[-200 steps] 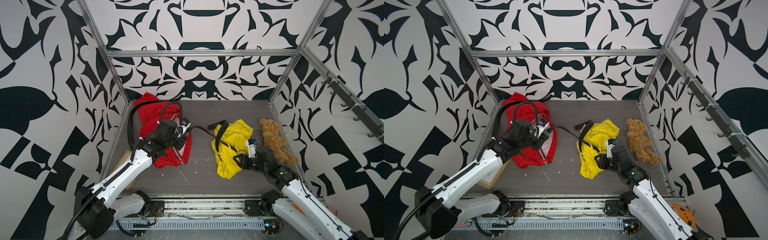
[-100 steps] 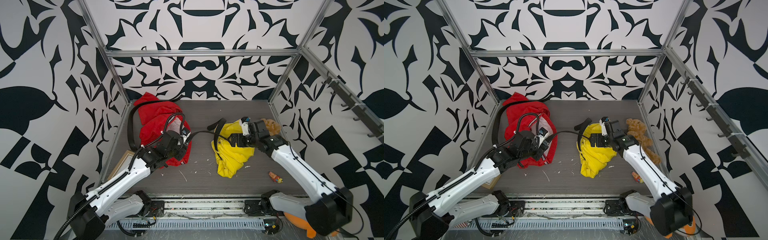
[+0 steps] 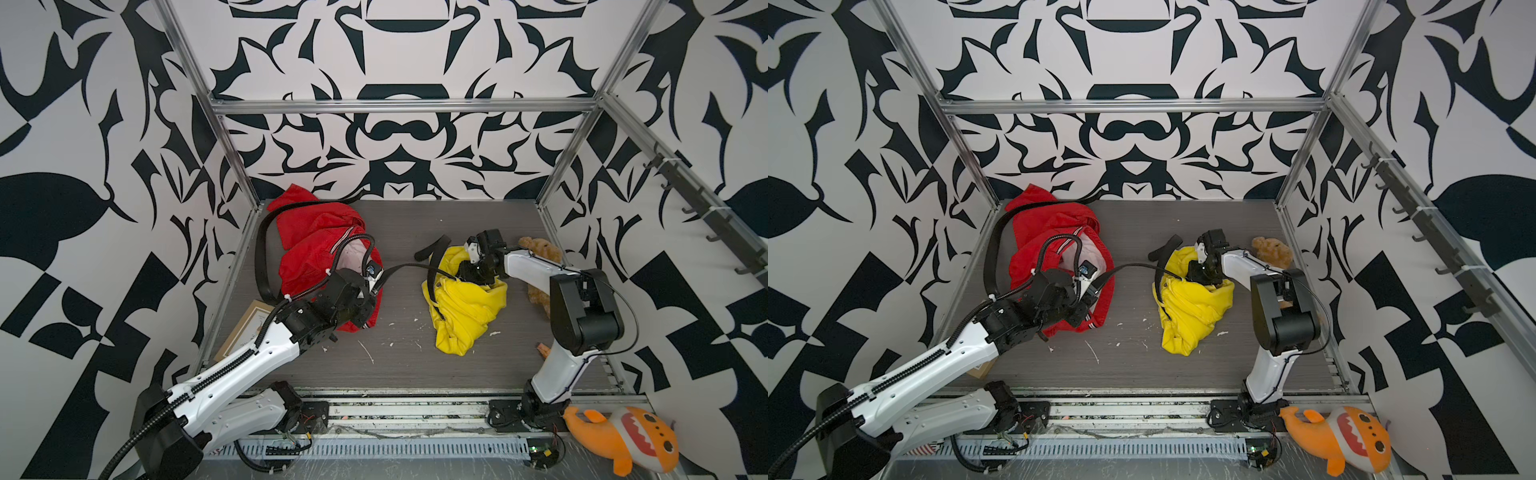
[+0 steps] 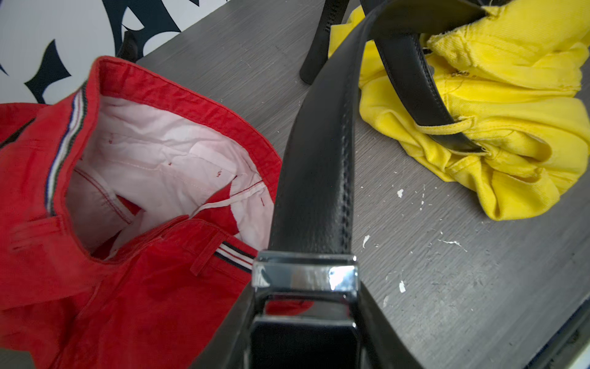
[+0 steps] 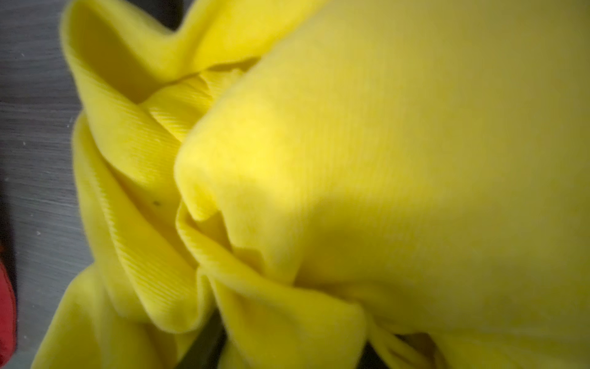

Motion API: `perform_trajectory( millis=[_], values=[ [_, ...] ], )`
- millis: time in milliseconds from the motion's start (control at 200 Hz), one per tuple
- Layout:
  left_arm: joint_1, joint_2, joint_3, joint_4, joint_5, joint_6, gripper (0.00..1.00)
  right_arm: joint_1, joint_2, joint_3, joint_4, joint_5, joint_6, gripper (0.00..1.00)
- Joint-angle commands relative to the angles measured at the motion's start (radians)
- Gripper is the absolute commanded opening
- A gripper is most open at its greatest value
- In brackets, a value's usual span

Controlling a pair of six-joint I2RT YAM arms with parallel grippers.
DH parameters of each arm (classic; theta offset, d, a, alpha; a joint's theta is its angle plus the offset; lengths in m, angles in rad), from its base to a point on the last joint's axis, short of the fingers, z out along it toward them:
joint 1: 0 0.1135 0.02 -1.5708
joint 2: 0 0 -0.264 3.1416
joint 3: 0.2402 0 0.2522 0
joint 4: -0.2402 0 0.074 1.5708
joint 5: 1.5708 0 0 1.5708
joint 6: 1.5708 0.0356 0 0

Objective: Remove the belt from the trousers

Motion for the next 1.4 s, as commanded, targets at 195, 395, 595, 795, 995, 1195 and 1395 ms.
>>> perform_trajectory(
  millis=[195, 395, 595, 795, 995, 1195, 1395],
  values=[
    [0.153, 0.080, 0.104, 0.110, -0.034, 0.145, 0.00, -0.014, -0.045, 0.076, 0.162, -0.119, 0.086, 0.00],
    [0.283, 0.134, 0.257, 0.161, -0.019, 0.284, 0.00, -0.073, -0.276, 0.103, 0.274, -0.100, 0.122, 0.00],
    [0.312, 0.137, 0.314, 0.232, -0.064, 0.404, 0.00, -0.104, -0.615, -0.098, 0.314, -0.071, 0.145, 0.00],
    [0.312, 0.087, 0.210, 0.243, -0.033, 0.349, 0.00, -0.017, -0.997, -0.546, 0.253, 0.018, 0.338, 0.00],
    [0.286, -0.009, 0.044, 0.217, 0.022, 0.179, 0.00, 0.150, -1.191, -0.830, 0.076, 0.121, 0.586, 0.01],
    [0.224, -0.080, -0.030, 0.120, -0.035, 0.111, 0.00, 0.271, -1.153, -0.596, -0.202, 0.220, 0.470, 0.74],
    [0.215, -0.129, -0.070, 0.002, -0.145, -0.023, 0.00, 0.305, -1.018, -0.379, -0.354, 0.228, 0.390, 0.95]
  ],
)
